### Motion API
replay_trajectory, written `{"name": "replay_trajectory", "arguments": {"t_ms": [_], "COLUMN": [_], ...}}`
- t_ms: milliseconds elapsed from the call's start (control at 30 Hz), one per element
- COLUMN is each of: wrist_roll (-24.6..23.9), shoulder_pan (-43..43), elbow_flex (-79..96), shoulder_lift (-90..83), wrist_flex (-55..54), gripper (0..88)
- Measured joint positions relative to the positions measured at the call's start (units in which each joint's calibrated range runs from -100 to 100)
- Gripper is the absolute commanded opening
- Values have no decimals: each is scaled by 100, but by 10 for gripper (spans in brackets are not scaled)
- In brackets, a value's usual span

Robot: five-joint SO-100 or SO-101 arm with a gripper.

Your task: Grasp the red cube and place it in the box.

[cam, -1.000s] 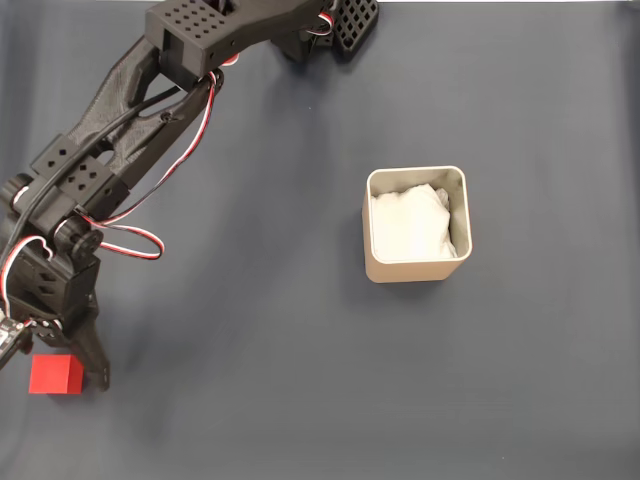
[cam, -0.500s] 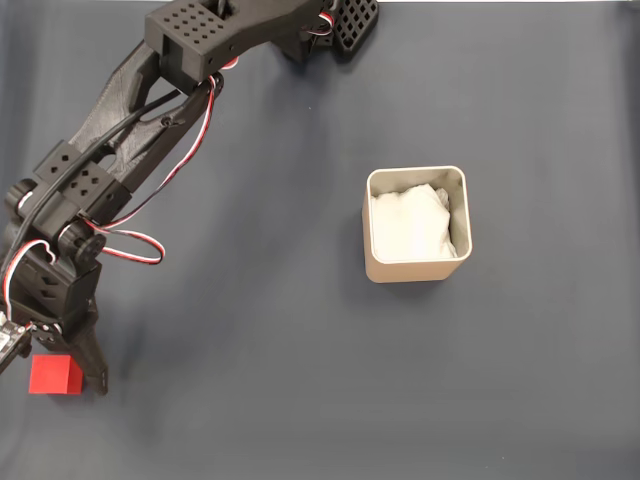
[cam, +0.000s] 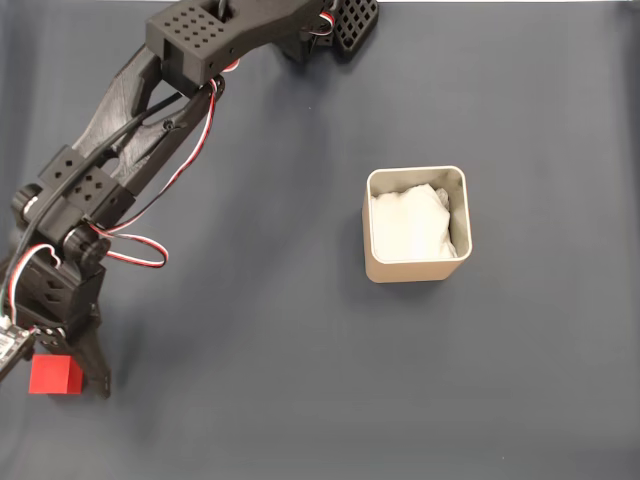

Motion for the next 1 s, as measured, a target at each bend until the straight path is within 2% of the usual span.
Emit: {"name": "replay_trajectory", "arguments": {"t_ms": [67,133,200,300,400,733,1000], "wrist_roll": [5,-5,-5,5,10,5,5], "shoulder_pan": [0,-23,-38,-53,-53,-60,-90], "elbow_flex": [27,27,36,36,36,64,984], "shoulder_lift": [9,9,9,18,18,-9,-713], "wrist_flex": [-8,-8,-8,122,219,544,755], "gripper": [323,198,108,30,3,2,2]}}
